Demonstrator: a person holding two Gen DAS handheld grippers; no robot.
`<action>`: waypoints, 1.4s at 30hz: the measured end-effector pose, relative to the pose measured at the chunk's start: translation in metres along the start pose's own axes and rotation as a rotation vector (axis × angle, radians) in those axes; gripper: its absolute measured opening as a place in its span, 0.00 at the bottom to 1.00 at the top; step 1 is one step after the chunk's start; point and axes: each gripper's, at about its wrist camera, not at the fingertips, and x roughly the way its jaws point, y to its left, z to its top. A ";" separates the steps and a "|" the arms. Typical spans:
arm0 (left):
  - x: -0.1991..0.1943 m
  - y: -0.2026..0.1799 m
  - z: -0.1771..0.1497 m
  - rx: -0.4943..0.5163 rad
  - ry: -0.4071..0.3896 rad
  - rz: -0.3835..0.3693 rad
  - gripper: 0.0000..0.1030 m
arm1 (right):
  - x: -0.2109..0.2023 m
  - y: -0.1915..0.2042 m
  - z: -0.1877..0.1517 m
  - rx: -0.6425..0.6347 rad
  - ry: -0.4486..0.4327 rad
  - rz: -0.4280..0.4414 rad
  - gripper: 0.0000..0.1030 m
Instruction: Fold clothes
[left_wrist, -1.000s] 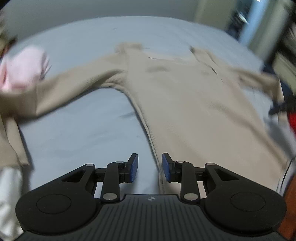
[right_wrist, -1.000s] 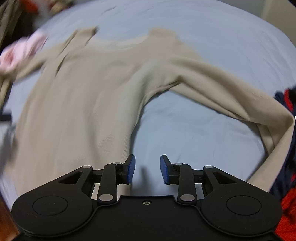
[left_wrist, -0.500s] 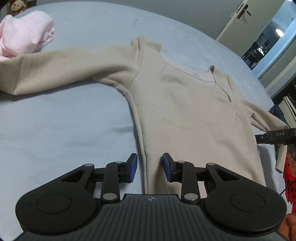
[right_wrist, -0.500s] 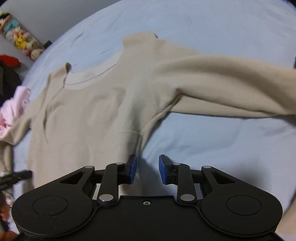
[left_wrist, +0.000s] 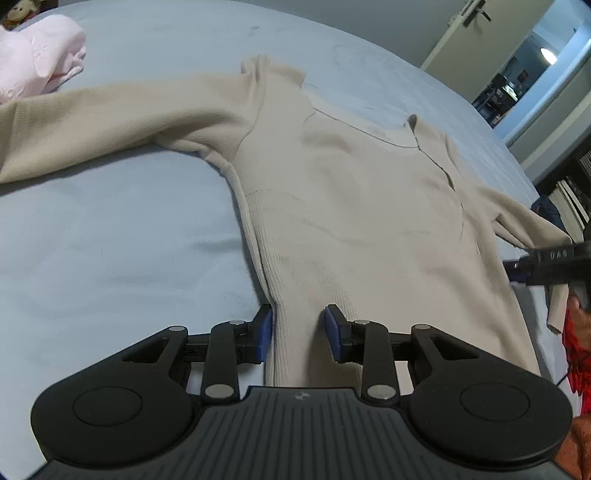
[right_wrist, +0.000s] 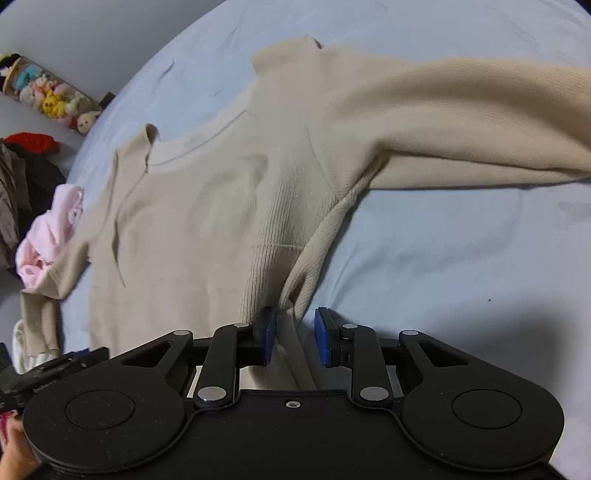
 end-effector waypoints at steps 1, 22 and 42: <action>0.001 -0.002 -0.001 0.007 -0.004 0.009 0.28 | 0.000 0.005 -0.001 -0.018 -0.011 -0.030 0.11; -0.015 0.002 0.000 0.026 -0.001 0.113 0.08 | -0.054 -0.001 -0.020 -0.043 -0.039 -0.081 0.04; -0.038 0.005 -0.054 -0.005 0.128 0.020 0.32 | -0.066 -0.008 -0.097 -0.077 0.104 -0.015 0.05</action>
